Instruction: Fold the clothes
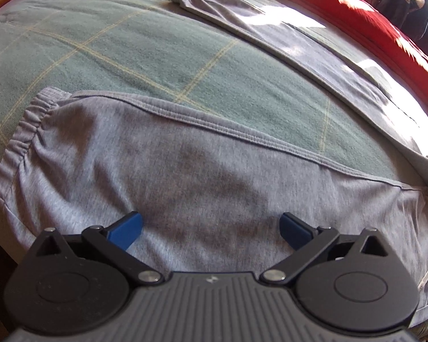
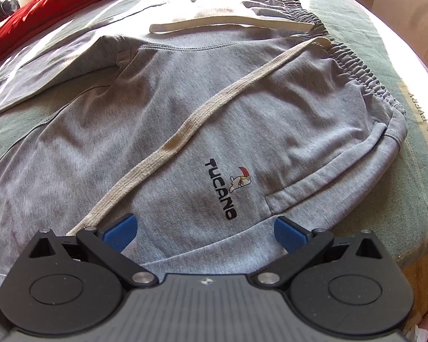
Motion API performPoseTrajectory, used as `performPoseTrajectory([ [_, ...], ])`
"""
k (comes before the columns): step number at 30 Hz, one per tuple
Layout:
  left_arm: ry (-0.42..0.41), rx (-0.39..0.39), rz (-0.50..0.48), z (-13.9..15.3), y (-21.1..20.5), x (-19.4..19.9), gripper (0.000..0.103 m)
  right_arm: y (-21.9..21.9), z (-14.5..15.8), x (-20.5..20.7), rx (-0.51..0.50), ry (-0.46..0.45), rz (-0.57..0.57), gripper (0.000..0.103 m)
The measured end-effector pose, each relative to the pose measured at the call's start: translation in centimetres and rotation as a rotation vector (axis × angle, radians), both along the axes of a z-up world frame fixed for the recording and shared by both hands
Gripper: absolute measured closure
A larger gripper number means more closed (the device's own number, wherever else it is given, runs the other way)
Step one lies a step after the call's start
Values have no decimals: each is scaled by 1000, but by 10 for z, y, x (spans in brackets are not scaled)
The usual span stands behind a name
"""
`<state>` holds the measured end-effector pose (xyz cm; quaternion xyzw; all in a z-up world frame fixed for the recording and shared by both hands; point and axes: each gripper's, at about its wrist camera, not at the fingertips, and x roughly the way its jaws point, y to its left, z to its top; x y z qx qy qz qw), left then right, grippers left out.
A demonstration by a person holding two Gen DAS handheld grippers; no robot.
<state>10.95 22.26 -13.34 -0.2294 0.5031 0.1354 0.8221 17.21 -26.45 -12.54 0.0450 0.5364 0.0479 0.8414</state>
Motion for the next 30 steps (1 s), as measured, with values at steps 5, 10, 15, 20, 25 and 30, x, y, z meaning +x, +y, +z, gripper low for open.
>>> performPoseTrajectory([
  [5,-113,-16,-12,36,-7,5,3,-17,40,10,36,-103,43,0],
  [10,-152,30,-86,52,-25,37,4,-15,68,55,39,-202,107,12],
  [15,-173,18,-177,51,-58,67,4,7,69,107,32,-211,193,44],
  [20,-169,-11,-228,42,-87,84,4,34,62,162,19,-204,246,62],
  [25,-154,-23,-275,32,-106,97,4,54,48,199,27,-178,296,66],
  [30,-151,-47,-351,27,-119,116,4,60,36,215,36,-147,321,66],
])
